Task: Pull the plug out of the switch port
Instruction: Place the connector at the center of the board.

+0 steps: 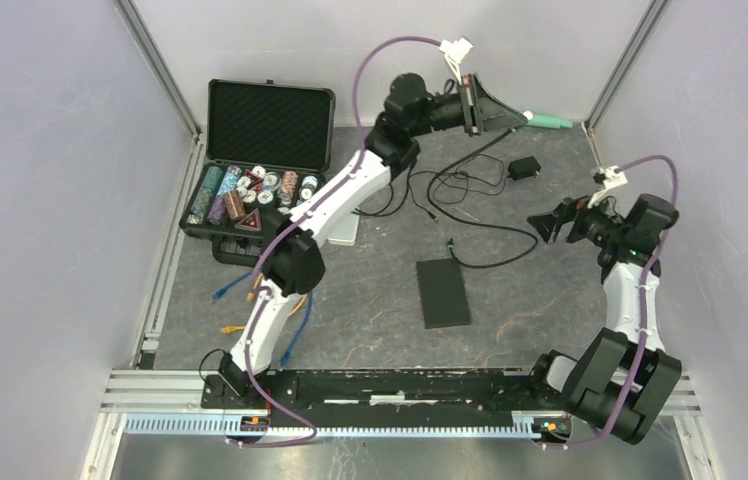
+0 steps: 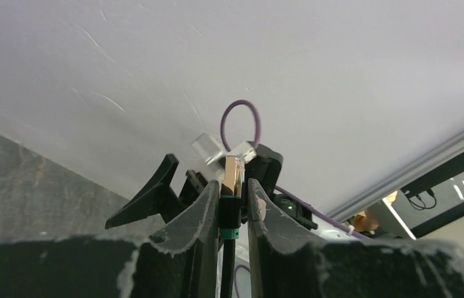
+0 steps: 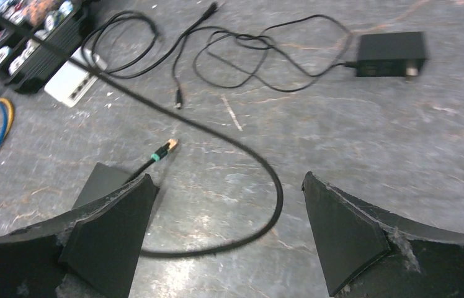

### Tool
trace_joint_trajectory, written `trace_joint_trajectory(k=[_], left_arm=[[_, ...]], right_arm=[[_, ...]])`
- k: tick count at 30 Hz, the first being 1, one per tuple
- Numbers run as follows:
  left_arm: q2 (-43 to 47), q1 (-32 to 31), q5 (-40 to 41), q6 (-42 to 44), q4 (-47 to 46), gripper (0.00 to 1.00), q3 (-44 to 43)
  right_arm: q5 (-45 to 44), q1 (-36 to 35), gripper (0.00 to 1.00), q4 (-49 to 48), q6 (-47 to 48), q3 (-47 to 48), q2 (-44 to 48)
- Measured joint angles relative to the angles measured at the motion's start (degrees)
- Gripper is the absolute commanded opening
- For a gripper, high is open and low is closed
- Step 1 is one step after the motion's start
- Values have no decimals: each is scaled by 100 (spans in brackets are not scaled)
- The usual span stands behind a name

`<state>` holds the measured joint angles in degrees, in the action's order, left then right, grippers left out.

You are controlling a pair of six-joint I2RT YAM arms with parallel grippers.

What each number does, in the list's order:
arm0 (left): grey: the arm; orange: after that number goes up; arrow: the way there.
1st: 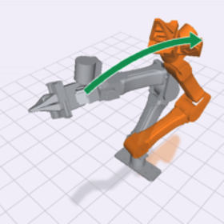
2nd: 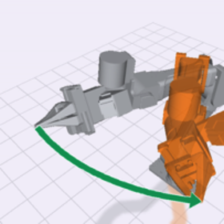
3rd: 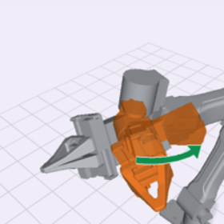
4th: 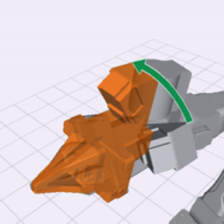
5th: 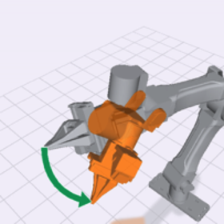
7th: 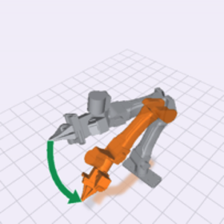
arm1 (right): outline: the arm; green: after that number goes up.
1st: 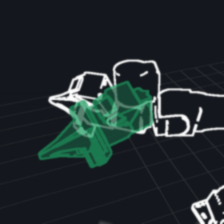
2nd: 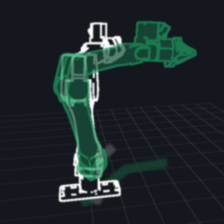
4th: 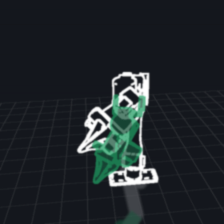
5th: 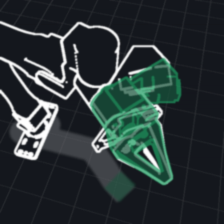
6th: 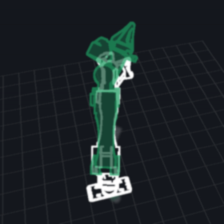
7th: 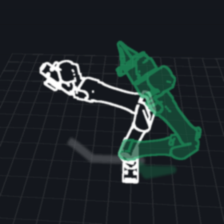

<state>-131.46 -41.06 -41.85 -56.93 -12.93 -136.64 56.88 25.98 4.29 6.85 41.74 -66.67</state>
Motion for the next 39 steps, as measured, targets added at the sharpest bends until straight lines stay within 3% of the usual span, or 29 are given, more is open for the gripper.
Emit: trace_joint_trajectory(k=[7,10,17,20,31,39], left_arm=[[-1027,-614,358,-872,-1248,2,-37],[-1432,-898,501,-1123,-1585,9,-96],[-2201,-1331,723,-1331,-2085,16,-103],[-2579,-1429,763,-1316,-2111,26,-162],[-3012,-1445,776,-422,-820,72,-278],[-2439,-1174,529,852,568,91,-162]], right_arm=[[111,1064,96,-13,-256,120,146],[114,1432,96,61,-254,251,149],[118,1781,96,439,-33,442,125],[-20,1803,96,662,267,514,114],[105,1797,96,1082,697,544,61],[-127,1513,96,1331,1097,890,-66]])
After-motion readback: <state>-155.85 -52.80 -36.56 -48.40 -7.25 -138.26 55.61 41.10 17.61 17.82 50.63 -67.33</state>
